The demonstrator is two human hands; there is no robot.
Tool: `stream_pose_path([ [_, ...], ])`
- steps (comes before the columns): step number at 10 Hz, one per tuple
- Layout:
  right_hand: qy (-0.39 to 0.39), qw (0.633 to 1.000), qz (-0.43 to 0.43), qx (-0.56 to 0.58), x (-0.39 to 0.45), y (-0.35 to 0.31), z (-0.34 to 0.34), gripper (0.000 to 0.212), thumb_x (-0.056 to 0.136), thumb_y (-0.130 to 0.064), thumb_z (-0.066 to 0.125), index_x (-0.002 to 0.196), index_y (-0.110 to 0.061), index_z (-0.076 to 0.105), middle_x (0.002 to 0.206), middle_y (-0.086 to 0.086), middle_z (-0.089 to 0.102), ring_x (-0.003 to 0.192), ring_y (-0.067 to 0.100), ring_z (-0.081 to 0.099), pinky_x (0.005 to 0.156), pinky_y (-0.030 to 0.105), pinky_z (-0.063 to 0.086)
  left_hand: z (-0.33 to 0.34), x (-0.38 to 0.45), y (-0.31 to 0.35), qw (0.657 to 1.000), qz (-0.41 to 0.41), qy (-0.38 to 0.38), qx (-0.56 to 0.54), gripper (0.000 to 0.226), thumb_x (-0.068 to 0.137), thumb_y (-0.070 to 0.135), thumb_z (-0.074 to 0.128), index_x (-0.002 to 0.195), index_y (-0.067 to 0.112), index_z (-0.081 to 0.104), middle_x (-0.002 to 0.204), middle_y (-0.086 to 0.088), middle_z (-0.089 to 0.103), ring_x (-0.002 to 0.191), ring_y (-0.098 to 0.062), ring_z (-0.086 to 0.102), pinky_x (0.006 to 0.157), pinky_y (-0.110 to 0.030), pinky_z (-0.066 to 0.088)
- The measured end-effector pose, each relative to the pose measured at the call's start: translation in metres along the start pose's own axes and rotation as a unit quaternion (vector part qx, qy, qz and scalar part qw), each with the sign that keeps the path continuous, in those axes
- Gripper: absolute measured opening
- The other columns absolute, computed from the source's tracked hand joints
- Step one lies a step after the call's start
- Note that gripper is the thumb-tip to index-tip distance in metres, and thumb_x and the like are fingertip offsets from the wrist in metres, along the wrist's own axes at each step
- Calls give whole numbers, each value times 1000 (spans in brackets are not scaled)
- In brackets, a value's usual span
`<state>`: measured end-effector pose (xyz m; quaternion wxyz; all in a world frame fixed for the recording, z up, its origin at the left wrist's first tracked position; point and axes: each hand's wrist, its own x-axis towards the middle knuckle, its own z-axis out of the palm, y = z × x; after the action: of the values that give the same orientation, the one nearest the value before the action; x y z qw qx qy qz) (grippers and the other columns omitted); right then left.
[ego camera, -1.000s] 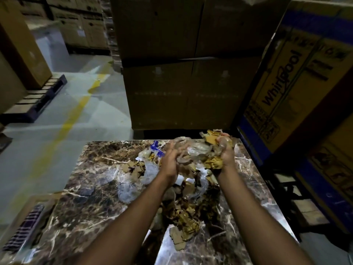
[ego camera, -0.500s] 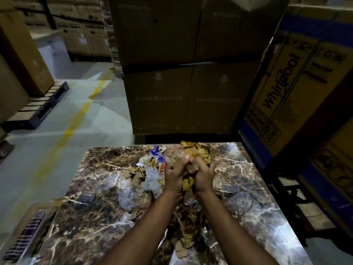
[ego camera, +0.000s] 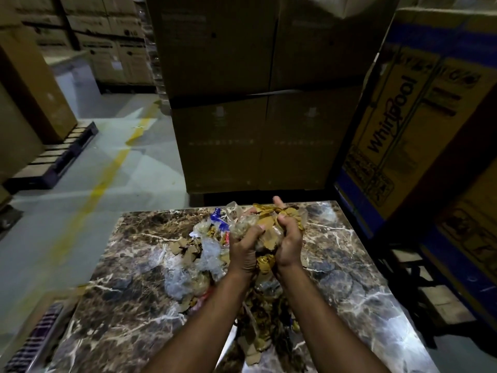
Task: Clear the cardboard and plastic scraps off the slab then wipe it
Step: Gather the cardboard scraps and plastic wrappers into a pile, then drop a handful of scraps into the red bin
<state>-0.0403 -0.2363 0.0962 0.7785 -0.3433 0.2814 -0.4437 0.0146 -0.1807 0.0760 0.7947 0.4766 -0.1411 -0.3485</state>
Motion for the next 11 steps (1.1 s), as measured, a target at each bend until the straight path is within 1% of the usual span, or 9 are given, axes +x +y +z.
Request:
stream_pose_path([
  [1, -12, 998, 1, -69, 0, 1, -8, 20, 88, -20, 60, 72, -15, 71, 63, -1, 63, 58, 11, 59, 53, 22, 46, -1, 0, -5, 1000, -14, 13, 9, 25, 54, 40, 76, 63, 16, 73, 69, -9, 66, 69, -25, 62, 68, -39, 48],
  [2, 15, 993, 7, -119, -4, 1, -17, 37, 102, -5, 49, 66, -13, 55, 61, 1, 55, 43, -1, 54, 46, 14, 43, 1, -6, -8, 1000, -5, 21, 22, 26, 55, 42, 75, 63, 17, 71, 70, -11, 64, 68, -24, 61, 61, -34, 50],
  [3, 28, 989, 22, -144, 1, 9, -28, 32, 103, -9, 49, 72, -13, 54, 69, 4, 56, 54, 0, 57, 50, 14, 46, 2, -11, -14, 999, 8, 36, 40, 30, 59, 44, 73, 68, 15, 72, 75, -14, 65, 70, -25, 62, 64, -36, 50],
  [4, -6, 995, 39, -97, -1, 17, -35, 25, 96, -38, 53, 82, -18, 56, 80, 0, 62, 71, 10, 61, 65, 25, 53, 4, -16, -16, 997, 28, 49, 57, 28, 61, 44, 73, 69, 17, 73, 75, -12, 68, 70, -25, 63, 65, -38, 52],
  [5, -100, 992, 10, -77, -6, 12, -33, 43, 85, -64, 50, 80, -21, 52, 78, -7, 54, 70, 4, 55, 68, 24, 45, 4, -18, -19, 993, 62, 91, 43, 28, 57, 43, 73, 68, 18, 74, 72, 0, 71, 67, -17, 67, 62, -30, 54],
  [6, -12, 986, 147, -75, -17, 0, -13, 24, 102, -29, 48, 82, -17, 54, 82, 0, 59, 73, 8, 59, 65, 21, 51, -4, -23, -16, 988, 83, 125, 33, 23, 54, 43, 72, 60, 21, 76, 66, 7, 70, 63, -10, 66, 61, -26, 53],
  [8, -128, 973, 100, -162, -40, 44, 24, 23, 84, -36, 60, 74, -16, 63, 70, 2, 64, 77, 19, 60, 73, 32, 50, -46, -41, 14, 958, 139, 252, -6, 27, 61, 34, 75, 75, 11, 74, 71, 3, 74, 66, -12, 69, 62, -27, 54],
  [10, -235, 942, 138, -195, -118, 99, 79, 27, 78, -37, 56, 60, -20, 67, 69, 0, 61, 75, 24, 52, 70, 37, 44, -127, -101, 54, 898, 195, 388, -70, 57, 56, 36, 74, 91, -7, 67, 72, -4, 69, 61, -11, 65, 56, -24, 51],
  [11, -263, 927, 199, -180, -170, 137, 111, 22, 69, -38, 64, 61, -18, 68, 74, 10, 60, 71, 24, 54, 66, 35, 46, -177, -142, 78, 872, 210, 433, -88, 27, 57, 30, 73, 73, 8, 68, 61, 7, 69, 53, -7, 64, 49, -20, 50],
])
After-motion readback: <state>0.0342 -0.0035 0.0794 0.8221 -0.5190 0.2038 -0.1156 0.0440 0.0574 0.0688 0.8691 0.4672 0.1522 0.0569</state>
